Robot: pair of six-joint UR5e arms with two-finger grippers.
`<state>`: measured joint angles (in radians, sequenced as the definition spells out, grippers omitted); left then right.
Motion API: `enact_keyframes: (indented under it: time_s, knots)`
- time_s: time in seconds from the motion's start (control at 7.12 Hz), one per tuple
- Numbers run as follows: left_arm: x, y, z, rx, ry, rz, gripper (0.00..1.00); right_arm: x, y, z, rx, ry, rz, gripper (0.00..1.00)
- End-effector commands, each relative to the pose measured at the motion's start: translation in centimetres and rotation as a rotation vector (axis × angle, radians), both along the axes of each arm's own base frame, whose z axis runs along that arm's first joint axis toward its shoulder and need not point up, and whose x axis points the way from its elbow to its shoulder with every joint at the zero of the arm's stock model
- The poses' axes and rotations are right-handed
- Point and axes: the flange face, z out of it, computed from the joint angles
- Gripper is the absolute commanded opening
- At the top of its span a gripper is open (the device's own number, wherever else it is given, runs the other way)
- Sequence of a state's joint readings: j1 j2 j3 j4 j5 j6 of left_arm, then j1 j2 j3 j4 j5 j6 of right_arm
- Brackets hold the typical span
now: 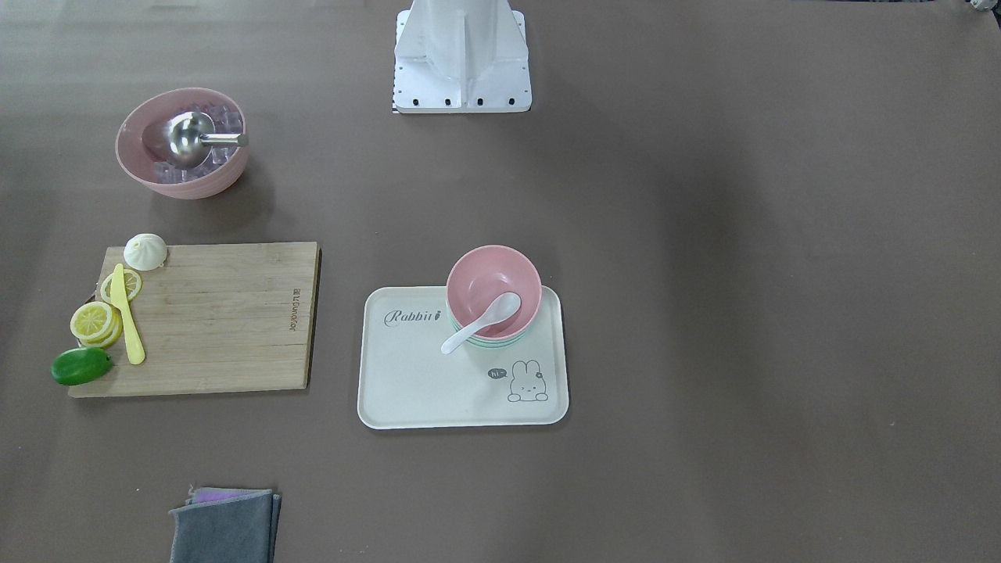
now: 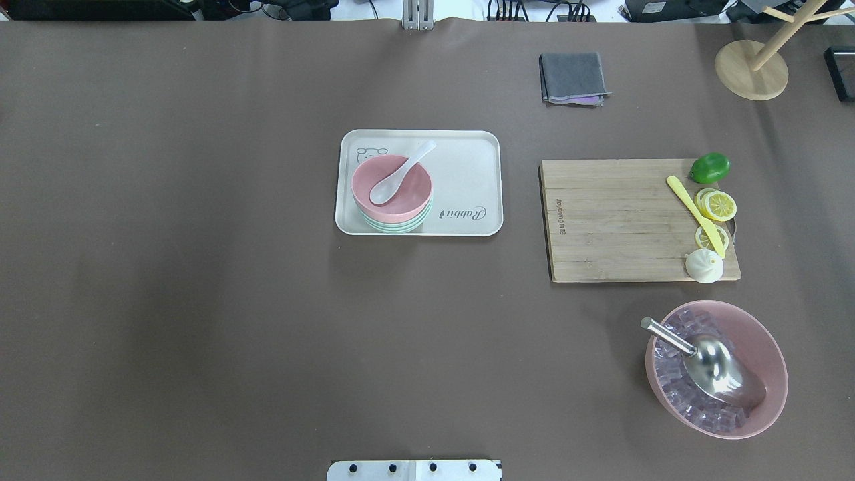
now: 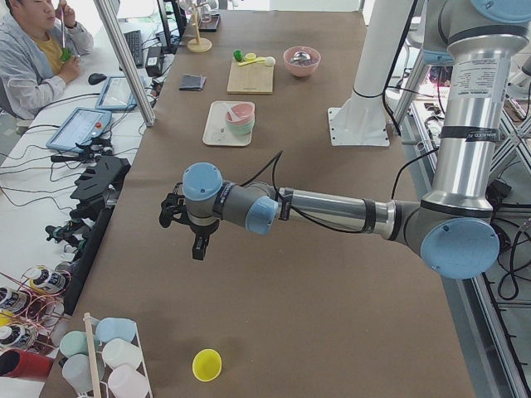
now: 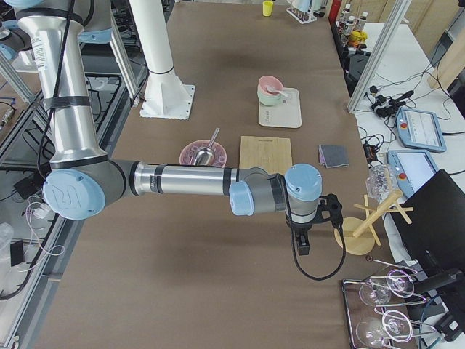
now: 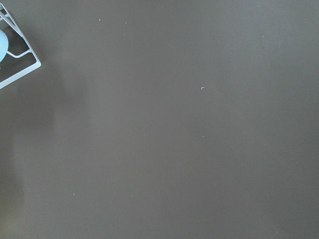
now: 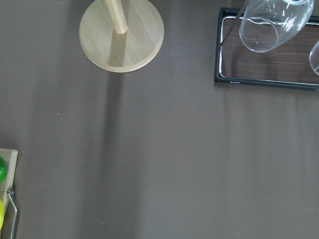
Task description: Stack pink bowl on green and place spoon
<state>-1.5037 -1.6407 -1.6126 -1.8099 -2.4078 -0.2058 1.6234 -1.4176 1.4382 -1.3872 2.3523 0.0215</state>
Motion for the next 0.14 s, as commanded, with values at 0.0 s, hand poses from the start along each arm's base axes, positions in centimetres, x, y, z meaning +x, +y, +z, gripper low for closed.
enact_keyframes:
  time_s: [0.0]
  knots:
    - [-0.02, 0.27, 0.39, -0.003, -0.003, 0.002, 0.98, -0.04, 0.05, -0.06, 0.002, -0.002, -0.001, 1.00]
